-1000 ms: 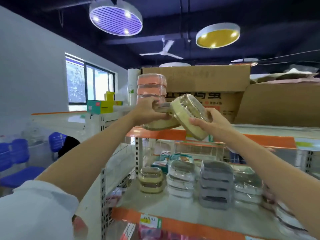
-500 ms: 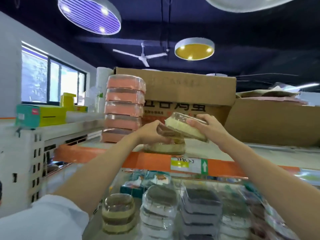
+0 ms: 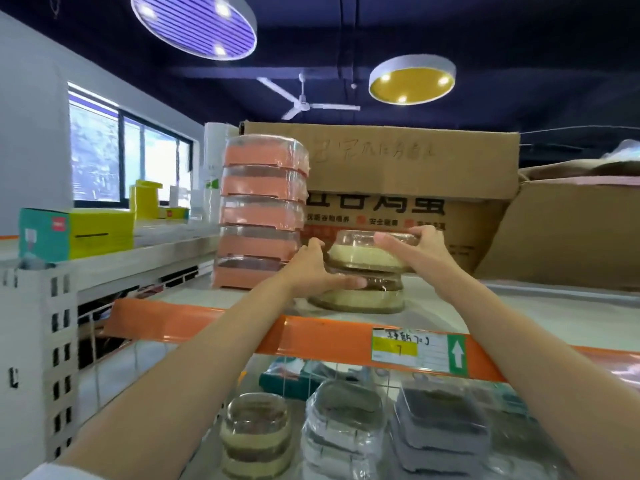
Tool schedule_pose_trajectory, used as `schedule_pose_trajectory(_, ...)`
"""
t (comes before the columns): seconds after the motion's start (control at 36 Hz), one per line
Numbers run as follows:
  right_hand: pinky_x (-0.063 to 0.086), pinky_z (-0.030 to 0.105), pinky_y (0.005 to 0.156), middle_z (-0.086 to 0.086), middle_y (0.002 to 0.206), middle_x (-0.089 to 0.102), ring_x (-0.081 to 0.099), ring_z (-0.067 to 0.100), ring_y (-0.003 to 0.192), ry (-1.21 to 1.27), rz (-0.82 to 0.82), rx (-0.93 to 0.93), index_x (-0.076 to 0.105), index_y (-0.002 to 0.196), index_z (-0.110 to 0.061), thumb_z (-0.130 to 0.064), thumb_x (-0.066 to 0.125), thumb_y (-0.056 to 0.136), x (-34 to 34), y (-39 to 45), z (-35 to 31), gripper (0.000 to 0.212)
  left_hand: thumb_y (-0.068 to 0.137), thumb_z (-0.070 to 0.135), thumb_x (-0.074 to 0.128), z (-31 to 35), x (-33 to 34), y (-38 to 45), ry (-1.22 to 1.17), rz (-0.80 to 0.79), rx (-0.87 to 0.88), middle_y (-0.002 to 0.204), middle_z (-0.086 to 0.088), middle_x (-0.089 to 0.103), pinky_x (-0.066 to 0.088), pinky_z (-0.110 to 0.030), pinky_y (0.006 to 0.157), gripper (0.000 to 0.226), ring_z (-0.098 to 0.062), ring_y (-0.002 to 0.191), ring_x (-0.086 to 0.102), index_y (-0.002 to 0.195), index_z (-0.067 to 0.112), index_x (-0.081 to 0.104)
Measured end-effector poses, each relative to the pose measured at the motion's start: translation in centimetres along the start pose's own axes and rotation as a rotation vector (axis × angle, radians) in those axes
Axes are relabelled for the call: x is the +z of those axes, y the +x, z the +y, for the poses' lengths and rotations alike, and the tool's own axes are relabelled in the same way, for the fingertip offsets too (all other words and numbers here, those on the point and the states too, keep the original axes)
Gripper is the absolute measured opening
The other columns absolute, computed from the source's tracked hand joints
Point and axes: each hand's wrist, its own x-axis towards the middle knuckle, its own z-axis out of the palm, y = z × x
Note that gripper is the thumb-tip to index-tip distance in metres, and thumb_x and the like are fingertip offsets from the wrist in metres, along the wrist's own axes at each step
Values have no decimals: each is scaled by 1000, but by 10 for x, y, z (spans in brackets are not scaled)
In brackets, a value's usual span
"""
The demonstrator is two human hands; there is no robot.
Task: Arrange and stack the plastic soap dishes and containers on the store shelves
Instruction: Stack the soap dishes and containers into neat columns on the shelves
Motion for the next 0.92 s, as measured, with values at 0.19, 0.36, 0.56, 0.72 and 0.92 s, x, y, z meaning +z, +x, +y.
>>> schedule_pose_trajectory(0.19, 42, 45, 104, 3, 140, 36, 45, 20, 123, -18, -103, -12, 42, 137, -16, -83, 61, 48, 0, -6, 3, 113, 63, 52, 81, 3, 0, -9, -29, 100, 15, 115, 1, 55, 48, -29, 82, 80, -16, 104, 54, 121, 12, 43)
schedule_pose_trajectory(0.36, 35, 53, 108, 6, 152, 30, 36, 27, 135, -56, -185, -37, 26, 147, -34, -99, 43, 41, 3, -6, 7, 125, 63, 50, 81, 4, -1, -11, 17, 186, 22, 110, 0, 56, 39, -18, 62, 71, -13, 96, 52, 114, 11, 50)
schedule_pose_trajectory(0.56, 40, 42, 104, 3, 146, 37, 41, 21, 128, -12, -175, -59, 22, 149, -23, -71, 58, 69, 6, -3, 11, 100, 63, 51, 81, 2, -1, -10, 53, 223, 0, 112, -2, 54, 45, -27, 75, 75, -17, 101, 52, 115, 9, 47)
schedule_pose_trajectory(0.72, 44, 43, 100, 3, 145, 35, 42, 21, 125, -75, -158, -83, 21, 148, -26, -58, 71, 72, 10, 1, 14, 97, 67, 45, 80, 7, -2, -15, 49, 200, 5, 109, 0, 54, 46, -26, 77, 70, -15, 98, 53, 115, 10, 42)
schedule_pose_trajectory(0.92, 40, 47, 106, 5, 147, 33, 39, 23, 129, -136, -154, -106, 21, 148, -26, -63, 68, 70, 10, 3, 14, 98, 73, 37, 79, 10, -2, -14, 93, 306, -42, 97, 0, 53, 36, -23, 67, 68, -16, 90, 50, 120, 7, 39)
